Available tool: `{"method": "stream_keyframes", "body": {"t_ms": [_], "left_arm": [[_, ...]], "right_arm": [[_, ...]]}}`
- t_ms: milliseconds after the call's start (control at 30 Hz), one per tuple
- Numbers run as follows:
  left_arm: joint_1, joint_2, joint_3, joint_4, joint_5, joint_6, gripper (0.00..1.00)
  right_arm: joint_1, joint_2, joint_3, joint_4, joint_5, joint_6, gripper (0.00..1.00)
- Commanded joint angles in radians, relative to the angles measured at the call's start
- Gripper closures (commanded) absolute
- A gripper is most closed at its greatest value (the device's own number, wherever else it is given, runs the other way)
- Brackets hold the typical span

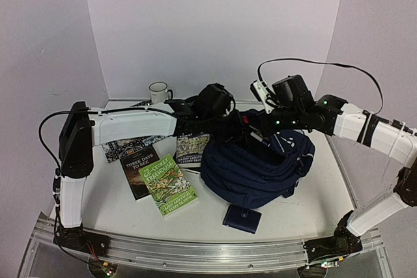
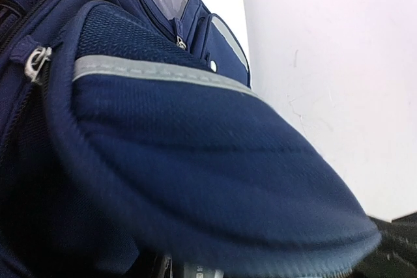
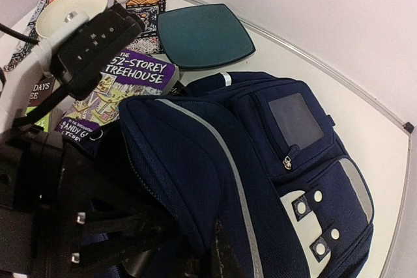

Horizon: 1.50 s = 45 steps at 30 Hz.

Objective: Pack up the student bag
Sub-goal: Place the pencil case in the lower front pocket of the bag.

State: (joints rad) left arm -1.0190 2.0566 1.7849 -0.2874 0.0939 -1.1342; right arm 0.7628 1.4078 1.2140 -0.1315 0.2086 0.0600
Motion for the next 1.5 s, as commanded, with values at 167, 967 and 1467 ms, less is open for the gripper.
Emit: {"method": "stream_keyframes", "body": {"t_ms": [167, 967, 1467], "left_arm": [[0.007, 0.004, 0.054, 0.092, -0.046, -0.037, 0.57], [0.059, -0.352, -0.382, -0.012, -0.134, 0.293, 0.31], [0.179, -0.235, -0.269, -0.023, 0.024, 0.418, 0.3]], "right_arm": [[0.015, -0.03, 0.012, 0.164, -0.023, 0.012, 1.0], [0.015, -0.038, -0.129, 0.165, -0.053, -0.004, 1.0], [0.015, -0.131, -0.264, 0.031, -0.181, 0.159, 0.51]]}}
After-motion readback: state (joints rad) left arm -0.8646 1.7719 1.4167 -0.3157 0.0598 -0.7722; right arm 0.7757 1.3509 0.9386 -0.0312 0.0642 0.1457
